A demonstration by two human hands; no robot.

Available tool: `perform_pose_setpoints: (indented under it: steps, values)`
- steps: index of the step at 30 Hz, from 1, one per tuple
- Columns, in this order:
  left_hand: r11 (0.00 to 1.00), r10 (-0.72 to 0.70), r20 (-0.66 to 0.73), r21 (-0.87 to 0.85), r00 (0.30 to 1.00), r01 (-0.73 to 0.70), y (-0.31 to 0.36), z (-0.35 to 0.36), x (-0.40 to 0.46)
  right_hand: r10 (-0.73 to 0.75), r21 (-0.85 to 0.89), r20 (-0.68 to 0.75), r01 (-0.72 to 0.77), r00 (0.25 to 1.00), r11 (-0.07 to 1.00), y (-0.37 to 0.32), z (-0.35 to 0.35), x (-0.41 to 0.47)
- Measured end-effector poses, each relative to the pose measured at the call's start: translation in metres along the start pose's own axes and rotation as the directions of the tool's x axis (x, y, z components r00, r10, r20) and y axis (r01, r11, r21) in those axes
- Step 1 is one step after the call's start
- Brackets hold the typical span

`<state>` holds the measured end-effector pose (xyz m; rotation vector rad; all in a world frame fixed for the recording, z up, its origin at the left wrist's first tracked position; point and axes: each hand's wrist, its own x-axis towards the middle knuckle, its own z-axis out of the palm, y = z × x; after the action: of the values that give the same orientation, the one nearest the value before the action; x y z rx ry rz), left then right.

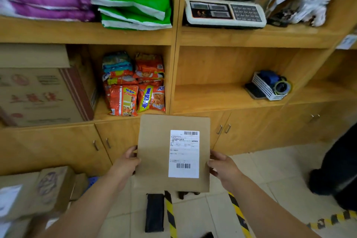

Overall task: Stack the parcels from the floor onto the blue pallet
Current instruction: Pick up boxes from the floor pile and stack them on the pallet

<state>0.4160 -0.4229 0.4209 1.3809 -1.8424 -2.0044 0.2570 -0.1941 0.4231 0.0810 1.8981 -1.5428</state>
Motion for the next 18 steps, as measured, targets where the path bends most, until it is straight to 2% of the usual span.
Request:
perform_pose_setpoints:
  steps: [4, 9, 15, 18]
  values:
    - [0.997, -0.003, -0.056, -0.079, 0.998, -0.001, -0.014, 0.011, -0.051, -0.036, -0.074, 0.015, 0.037, 0.999, 0.997, 0.000, -0.018, -0.027]
    - [0.989, -0.026, -0.149, -0.149, 0.988, 0.004, -0.044, 0.009, -0.107, -0.031, -0.142, 0.134, 0.050, 0.991, 0.989, 0.012, -0.023, -0.047]
    - [0.970, -0.060, -0.245, -0.244, 0.968, -0.002, -0.090, -0.039, -0.159, 0.005, -0.177, 0.296, 0.050, 0.955, 0.983, 0.037, 0.022, -0.079]
    - [0.949, -0.070, -0.339, -0.312, 0.938, -0.042, -0.119, -0.076, -0.177, 0.009, -0.239, 0.355, 0.081, 0.935, 0.968, 0.050, 0.057, -0.097]
